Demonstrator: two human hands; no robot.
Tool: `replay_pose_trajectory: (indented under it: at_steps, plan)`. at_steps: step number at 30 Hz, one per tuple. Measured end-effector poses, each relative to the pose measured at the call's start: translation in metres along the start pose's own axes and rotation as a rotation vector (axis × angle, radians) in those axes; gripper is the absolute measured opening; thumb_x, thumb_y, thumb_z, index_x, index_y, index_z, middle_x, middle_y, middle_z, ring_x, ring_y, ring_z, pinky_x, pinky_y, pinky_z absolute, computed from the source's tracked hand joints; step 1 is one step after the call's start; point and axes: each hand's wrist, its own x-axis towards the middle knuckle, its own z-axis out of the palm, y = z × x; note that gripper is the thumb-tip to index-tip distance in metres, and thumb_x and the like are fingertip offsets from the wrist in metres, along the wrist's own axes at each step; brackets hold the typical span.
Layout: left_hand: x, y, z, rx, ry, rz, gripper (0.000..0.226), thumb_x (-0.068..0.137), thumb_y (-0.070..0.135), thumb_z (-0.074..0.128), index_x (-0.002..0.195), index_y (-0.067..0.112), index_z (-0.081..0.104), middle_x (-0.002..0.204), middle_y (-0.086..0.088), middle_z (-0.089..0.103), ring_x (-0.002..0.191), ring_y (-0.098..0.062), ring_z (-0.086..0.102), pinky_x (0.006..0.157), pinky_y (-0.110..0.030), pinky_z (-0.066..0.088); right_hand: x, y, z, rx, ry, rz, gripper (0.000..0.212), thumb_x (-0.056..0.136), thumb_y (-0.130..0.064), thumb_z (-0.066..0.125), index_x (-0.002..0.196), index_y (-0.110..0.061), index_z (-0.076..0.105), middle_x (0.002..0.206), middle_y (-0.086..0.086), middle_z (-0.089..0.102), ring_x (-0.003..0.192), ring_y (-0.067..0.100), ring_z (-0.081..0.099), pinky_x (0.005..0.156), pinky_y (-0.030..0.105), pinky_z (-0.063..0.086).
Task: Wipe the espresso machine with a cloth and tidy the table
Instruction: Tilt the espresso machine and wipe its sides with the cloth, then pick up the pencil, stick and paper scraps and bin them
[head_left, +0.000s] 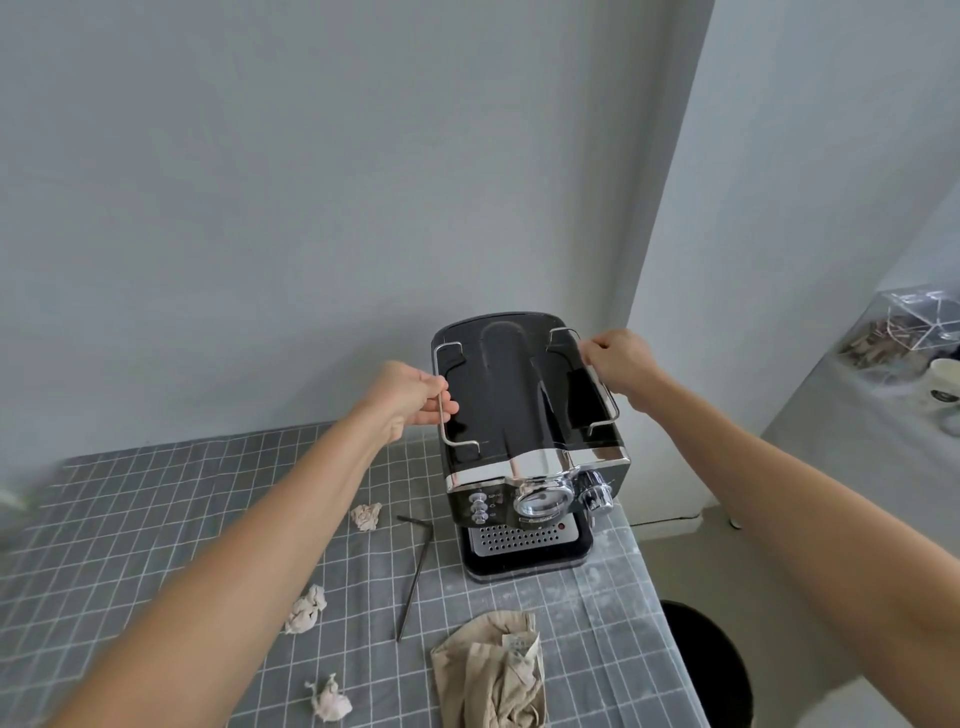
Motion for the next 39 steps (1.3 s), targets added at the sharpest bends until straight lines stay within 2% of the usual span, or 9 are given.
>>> replay_pose_trajectory:
  at_steps: [8,11,15,21,26,29,32,36,39]
  plan:
    - [0.002,0.0,-0.004,0.015,-0.028,0.011,0.016,0.092,0.005,0.057,0.101,-0.009,0.059,0.076,-0.016,0.065,0.052,-0.012,0.068,0.049,-0.023,0.055,0.0,-0.005,-0.011,-0.116,-0.065,0.03,0.027,0.09,-0.02,0.053,0.069,-0.004,0.06,0.062,0.01,0.049,0.052,0.023,0.045,0.045,0.025,0.039]
    - [-0.006,-0.001,-0.006,0.05,-0.018,0.057,0.02,0.09,0.007,0.06,0.102,-0.009,0.059,0.077,-0.016,0.066,0.053,-0.013,0.069,0.051,-0.022,0.056,-0.004,-0.018,-0.015,-0.293,0.091,-0.066,0.029,0.089,-0.019,0.056,0.097,0.007,0.064,0.09,0.025,0.066,0.084,0.038,0.062,0.07,0.043,0.056]
    - [-0.025,-0.008,-0.029,0.126,0.054,0.141,0.015,0.089,0.011,0.064,0.099,0.001,0.061,0.085,-0.013,0.067,0.067,-0.019,0.07,0.062,-0.03,0.059,-0.017,-0.053,-0.008,-0.252,0.124,-0.215,0.031,0.09,-0.028,0.06,0.115,-0.01,0.061,0.113,0.015,0.066,0.11,0.035,0.058,0.082,0.035,0.046]
    - [-0.056,-0.064,-0.123,0.431,0.256,0.207,0.025,0.087,0.017,0.065,0.111,0.01,0.064,0.1,-0.006,0.071,0.084,-0.017,0.07,0.076,-0.029,0.055,-0.066,-0.12,0.05,-0.103,-0.016,-0.477,0.023,0.092,-0.027,0.061,0.109,-0.012,0.062,0.089,0.008,0.067,0.073,0.021,0.061,0.068,0.031,0.051]
    - [-0.081,-0.161,-0.189,0.634,0.342,0.067,0.03,0.088,0.013,0.063,0.117,0.006,0.062,0.111,-0.007,0.066,0.1,-0.018,0.062,0.088,-0.026,0.045,-0.116,-0.152,0.129,-0.066,-0.171,-0.642,0.012,0.093,-0.023,0.06,0.1,-0.014,0.06,0.074,0.001,0.061,0.058,0.006,0.05,0.05,0.016,0.036]
    - [-0.089,-0.234,-0.209,0.721,0.341,-0.063,0.017,0.088,0.014,0.063,0.105,0.011,0.066,0.099,-0.009,0.068,0.092,-0.023,0.063,0.089,-0.034,0.049,-0.136,-0.144,0.184,-0.136,-0.29,-0.617,0.004,0.093,-0.019,0.06,0.094,-0.015,0.059,0.066,-0.007,0.054,0.057,0.003,0.048,0.047,0.008,0.034]
    - [-0.093,-0.293,-0.213,0.844,0.283,-0.187,0.023,0.09,0.017,0.06,0.112,0.009,0.063,0.104,-0.013,0.068,0.088,-0.024,0.061,0.084,-0.037,0.049,-0.144,-0.118,0.237,-0.249,-0.41,-0.548,0.006,0.092,-0.016,0.061,0.094,-0.011,0.062,0.064,-0.01,0.052,0.057,0.002,0.047,0.06,0.02,0.04]
    - [-0.093,-0.345,-0.209,0.903,0.3,-0.17,0.04,0.088,0.024,0.063,0.124,0.008,0.053,0.124,-0.009,0.055,0.109,-0.025,0.056,0.09,-0.036,0.049,-0.157,-0.078,0.291,-0.386,-0.545,-0.424,0.009,0.093,-0.014,0.058,0.099,-0.008,0.063,0.08,-0.003,0.06,0.072,0.016,0.06,0.07,0.029,0.052]
    - [-0.092,-0.372,-0.207,0.965,0.335,-0.11,0.036,0.087,0.031,0.061,0.116,0.011,0.055,0.125,-0.003,0.053,0.108,-0.022,0.054,0.084,-0.036,0.051,-0.169,-0.051,0.324,-0.491,-0.598,-0.387,0.015,0.093,-0.009,0.051,0.103,-0.006,0.061,0.09,0.007,0.063,0.087,0.028,0.064,0.071,0.03,0.048]
